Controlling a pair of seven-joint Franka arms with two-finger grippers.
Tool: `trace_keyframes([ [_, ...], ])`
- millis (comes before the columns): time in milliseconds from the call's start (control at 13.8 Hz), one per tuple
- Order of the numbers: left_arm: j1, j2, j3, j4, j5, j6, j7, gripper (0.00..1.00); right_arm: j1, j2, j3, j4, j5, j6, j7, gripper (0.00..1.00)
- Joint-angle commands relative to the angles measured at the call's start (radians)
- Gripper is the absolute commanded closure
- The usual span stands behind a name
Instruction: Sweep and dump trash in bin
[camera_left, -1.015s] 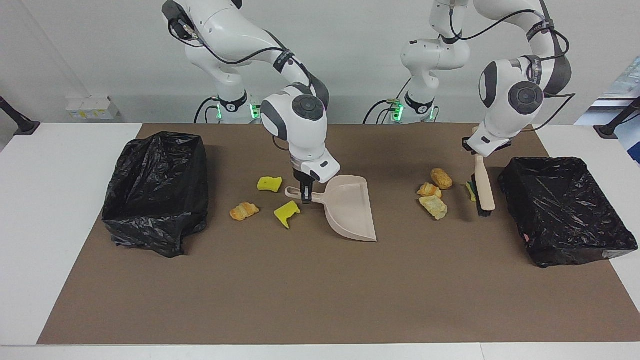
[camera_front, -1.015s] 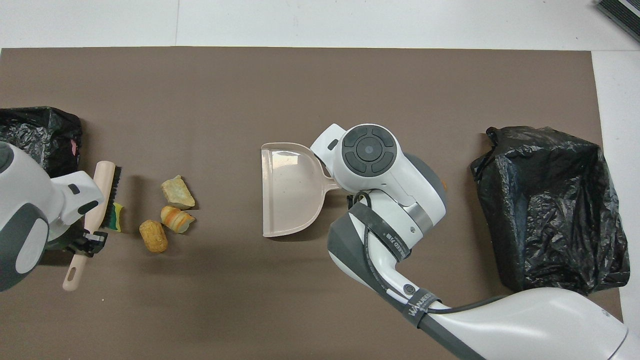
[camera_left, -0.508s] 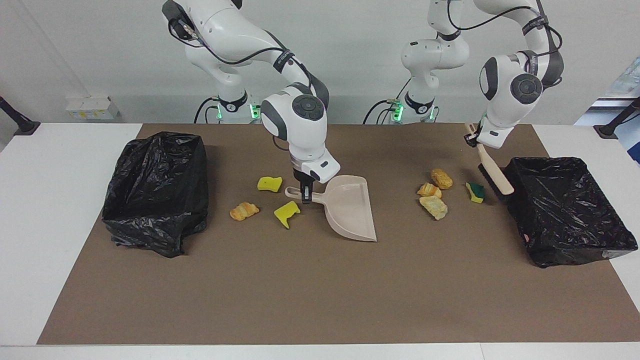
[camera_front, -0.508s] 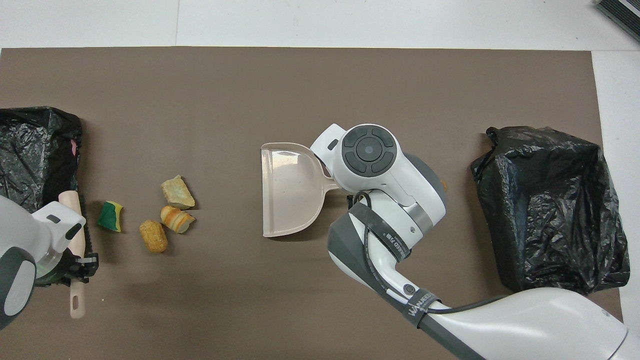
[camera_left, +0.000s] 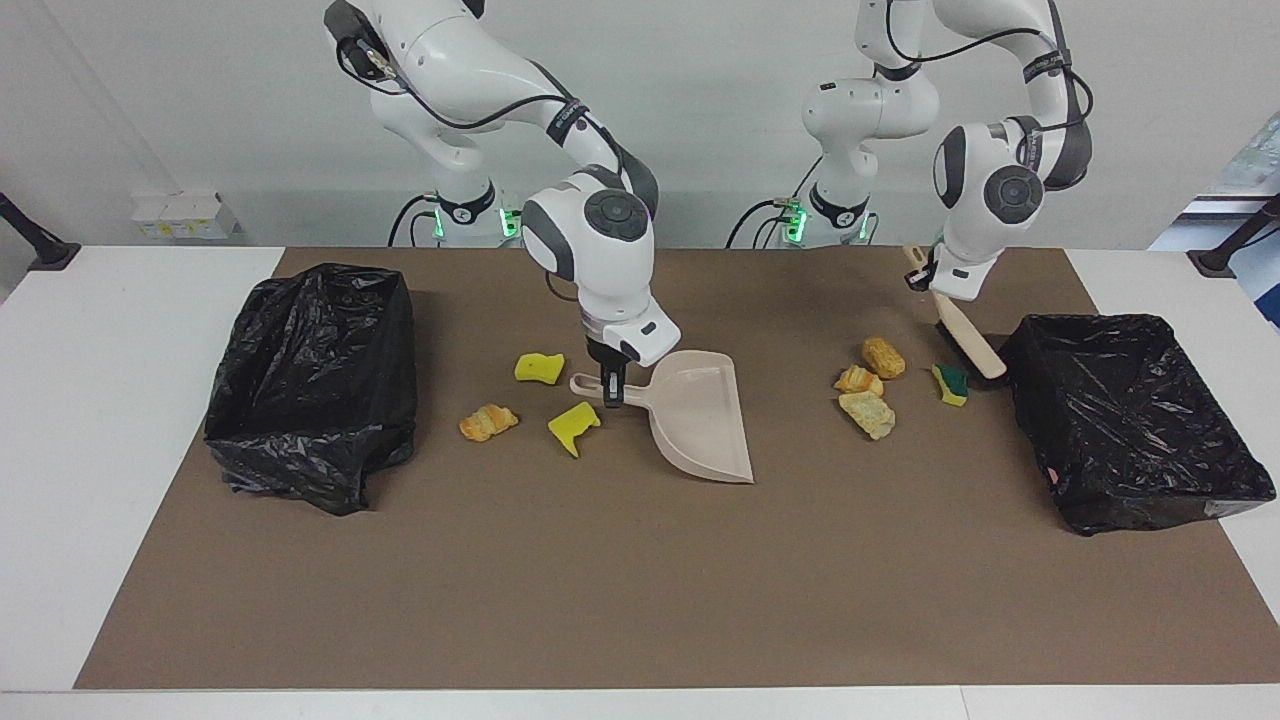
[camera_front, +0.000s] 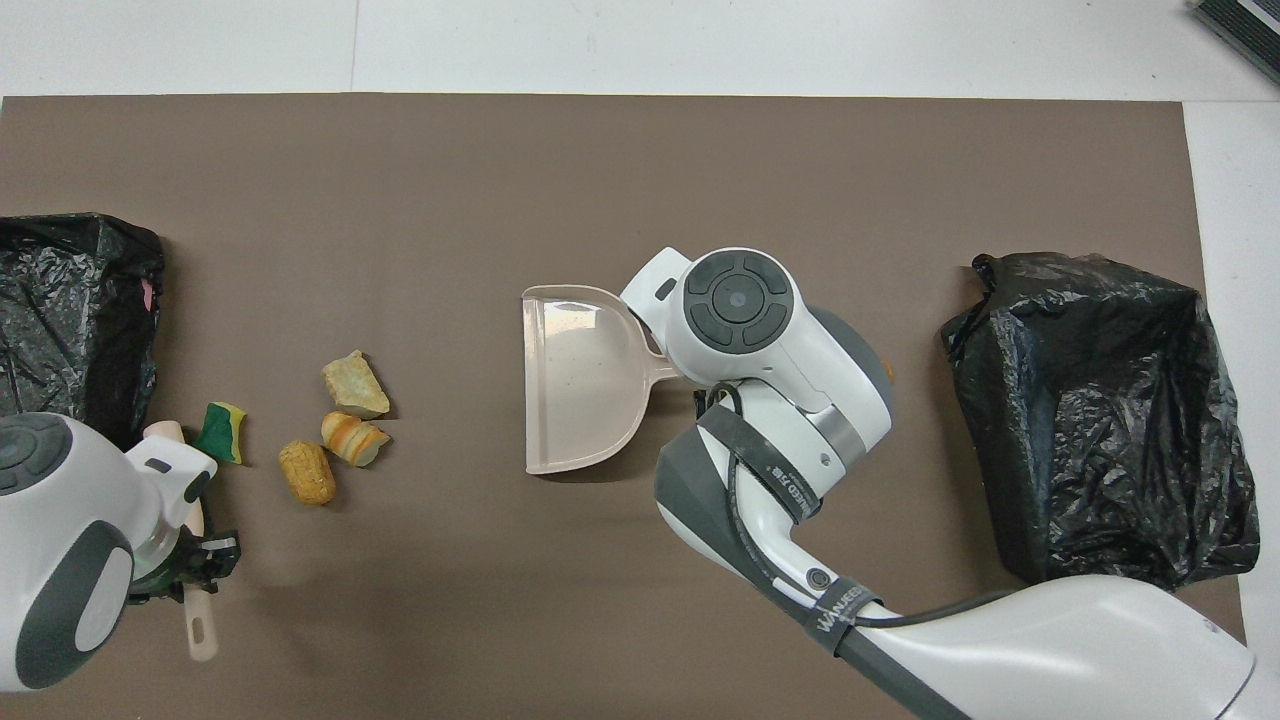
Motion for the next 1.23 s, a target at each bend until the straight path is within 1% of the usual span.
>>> trace_keyframes([
  [0, -0.097, 0.006, 0.004, -0.015, -0.099, 0.041, -0.056, 1.00, -0.006, -0.004, 0.004, -0.015, -0.011, 0.032, -0.023, 1.00],
  [73, -0.142, 0.009, 0.006, -0.010, -0.151, 0.066, -0.080, 1.00, -0.006, -0.004, 0.004, -0.020, -0.011, 0.038, -0.023, 1.00],
  [290, -0.248, 0.095, 0.004, 0.039, -0.211, 0.133, -0.134, 1.00, -0.003, -0.001, 0.003, -0.026, -0.011, 0.054, -0.020, 1.00],
  [363, -0.265, 0.115, 0.004, 0.068, -0.246, 0.152, -0.134, 1.00, -0.001, 0.001, 0.003, -0.027, -0.011, 0.064, -0.018, 1.00],
  [508, -0.314, 0.152, 0.003, 0.120, -0.271, 0.166, -0.127, 1.00, -0.001, 0.008, 0.004, -0.027, -0.011, 0.078, -0.014, 1.00],
  [653, -0.358, 0.169, 0.003, 0.134, -0.300, 0.199, -0.120, 1.00, 0.001, 0.016, 0.004, -0.026, -0.013, 0.084, 0.002, 1.00],
  [725, -0.398, 0.219, 0.003, 0.151, -0.303, 0.227, -0.120, 1.00, 0.008, 0.024, 0.003, -0.023, -0.013, 0.087, 0.017, 1.00],
  [798, -0.413, 0.251, 0.001, 0.171, -0.306, 0.251, -0.114, 1.00, 0.025, 0.025, 0.003, -0.023, -0.014, 0.103, 0.034, 1.00],
  [943, -0.424, 0.273, -0.009, 0.218, -0.321, 0.244, -0.044, 1.00, 0.042, 0.031, 0.001, -0.020, -0.027, 0.110, 0.068, 1.00],
  [1160, -0.495, 0.291, -0.011, 0.264, -0.364, 0.241, 0.001, 1.00, 0.054, 0.051, 0.001, -0.013, -0.054, 0.117, 0.108, 1.00],
])
